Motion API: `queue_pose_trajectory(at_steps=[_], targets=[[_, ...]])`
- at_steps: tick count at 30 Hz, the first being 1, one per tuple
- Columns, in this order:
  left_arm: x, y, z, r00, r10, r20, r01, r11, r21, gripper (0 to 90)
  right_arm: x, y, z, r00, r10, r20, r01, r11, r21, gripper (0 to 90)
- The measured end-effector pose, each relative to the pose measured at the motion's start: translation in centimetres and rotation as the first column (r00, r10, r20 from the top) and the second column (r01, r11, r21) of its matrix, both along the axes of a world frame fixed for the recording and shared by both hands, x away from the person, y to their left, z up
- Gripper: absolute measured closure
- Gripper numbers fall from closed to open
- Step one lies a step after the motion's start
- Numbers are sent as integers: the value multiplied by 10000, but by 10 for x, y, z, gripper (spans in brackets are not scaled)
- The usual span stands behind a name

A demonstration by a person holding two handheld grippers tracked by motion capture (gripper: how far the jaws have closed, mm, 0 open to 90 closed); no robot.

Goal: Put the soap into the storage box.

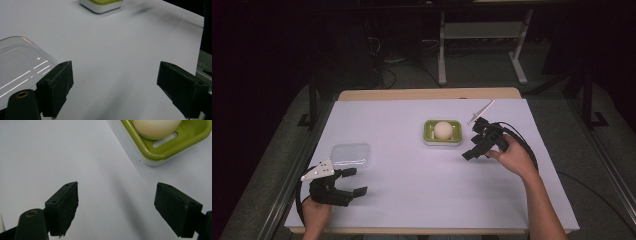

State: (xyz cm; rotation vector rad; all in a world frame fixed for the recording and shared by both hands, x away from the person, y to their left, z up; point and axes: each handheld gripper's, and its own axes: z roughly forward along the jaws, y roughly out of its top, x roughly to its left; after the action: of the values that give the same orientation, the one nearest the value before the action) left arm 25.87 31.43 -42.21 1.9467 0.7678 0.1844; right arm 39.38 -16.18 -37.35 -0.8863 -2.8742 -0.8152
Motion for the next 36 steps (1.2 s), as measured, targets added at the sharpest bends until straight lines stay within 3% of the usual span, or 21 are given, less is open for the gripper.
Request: queue_pose_trajectory(at_steps=[31, 36], targets=[[1, -1, -1, 10000, -68, 21, 68, 9999, 77, 129, -46, -25, -5, 9982, -329, 509, 316, 9992, 250, 198], [0, -2, -1, 10000, -69, 18, 69, 9999, 102, 129, -53, -28, -7, 9976, -354, 587, 348, 9993, 112, 199]])
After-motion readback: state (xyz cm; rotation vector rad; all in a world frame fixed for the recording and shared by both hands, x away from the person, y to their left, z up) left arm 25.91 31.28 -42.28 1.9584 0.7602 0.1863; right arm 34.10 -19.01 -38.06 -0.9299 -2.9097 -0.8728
